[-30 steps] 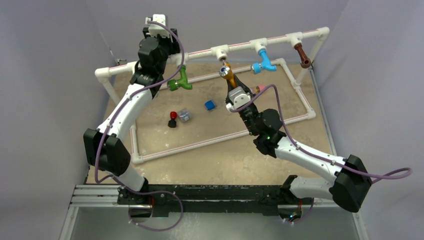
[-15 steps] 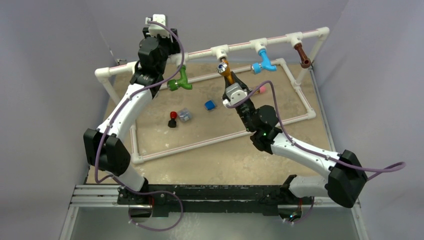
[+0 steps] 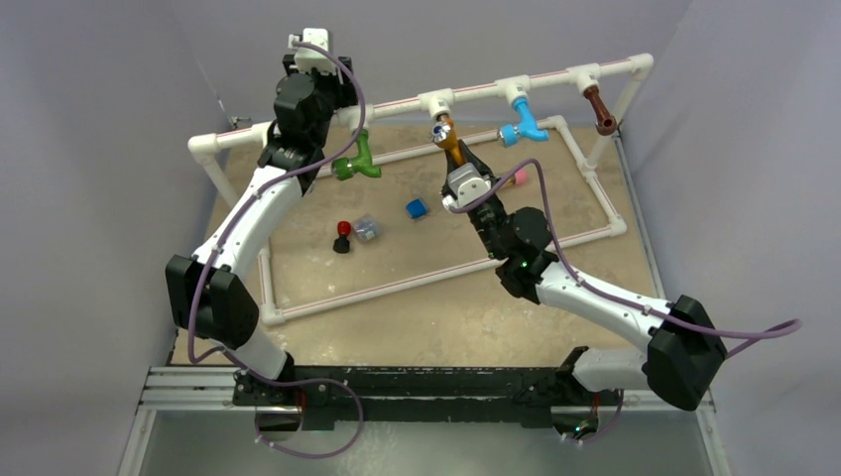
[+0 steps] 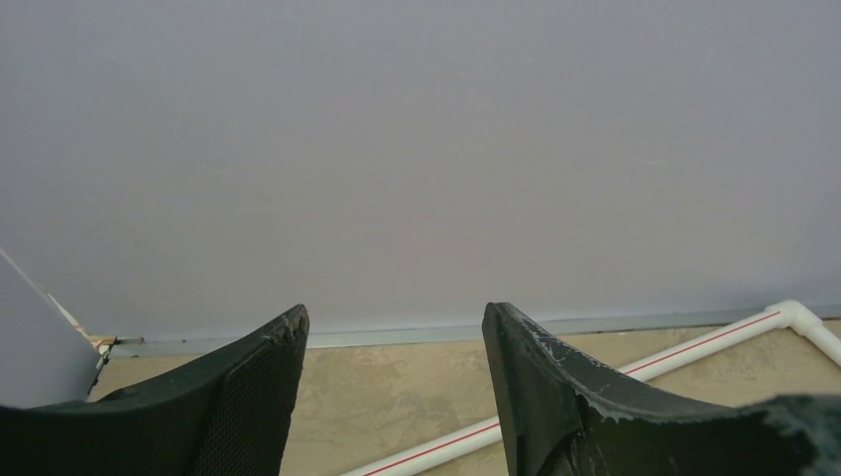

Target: Install the water faucets

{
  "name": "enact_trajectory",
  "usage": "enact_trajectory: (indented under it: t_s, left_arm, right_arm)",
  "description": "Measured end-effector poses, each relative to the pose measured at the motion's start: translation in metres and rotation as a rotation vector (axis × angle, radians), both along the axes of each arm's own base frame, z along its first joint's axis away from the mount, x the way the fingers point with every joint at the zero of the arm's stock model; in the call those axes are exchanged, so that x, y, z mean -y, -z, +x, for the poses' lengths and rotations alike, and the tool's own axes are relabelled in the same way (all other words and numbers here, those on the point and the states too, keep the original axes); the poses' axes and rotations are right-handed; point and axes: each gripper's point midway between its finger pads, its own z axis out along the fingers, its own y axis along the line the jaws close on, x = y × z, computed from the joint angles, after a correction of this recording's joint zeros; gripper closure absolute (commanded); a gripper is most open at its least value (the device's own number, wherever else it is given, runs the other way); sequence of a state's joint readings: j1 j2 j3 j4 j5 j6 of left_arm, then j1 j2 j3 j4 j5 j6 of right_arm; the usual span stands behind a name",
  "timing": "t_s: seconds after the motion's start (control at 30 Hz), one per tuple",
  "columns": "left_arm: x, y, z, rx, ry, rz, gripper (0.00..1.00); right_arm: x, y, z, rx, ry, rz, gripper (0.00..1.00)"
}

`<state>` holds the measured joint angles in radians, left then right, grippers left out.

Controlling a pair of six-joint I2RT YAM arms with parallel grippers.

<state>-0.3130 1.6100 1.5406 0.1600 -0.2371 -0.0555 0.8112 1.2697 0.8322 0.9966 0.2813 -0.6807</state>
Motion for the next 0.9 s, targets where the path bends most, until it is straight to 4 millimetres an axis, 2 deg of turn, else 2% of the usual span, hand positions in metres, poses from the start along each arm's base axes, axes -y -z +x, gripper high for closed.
enact_trajectory:
  t_s: [0.6, 0.9]
  left_arm:
    - [-0.0012, 0.0, 0.0005, 0.0, 0.003, 0.001, 0.36]
    - [-0.0035, 0.0, 0.0011, 0.0, -0.001, 0.0, 0.35]
  right_arm:
    - [-0.0042, 0.0005, 0.0047, 0.007, -0.007, 0.01, 1.0]
    - [-0.005, -0.0033, 0.0066, -0.024, -0.025, 0.09, 1.0]
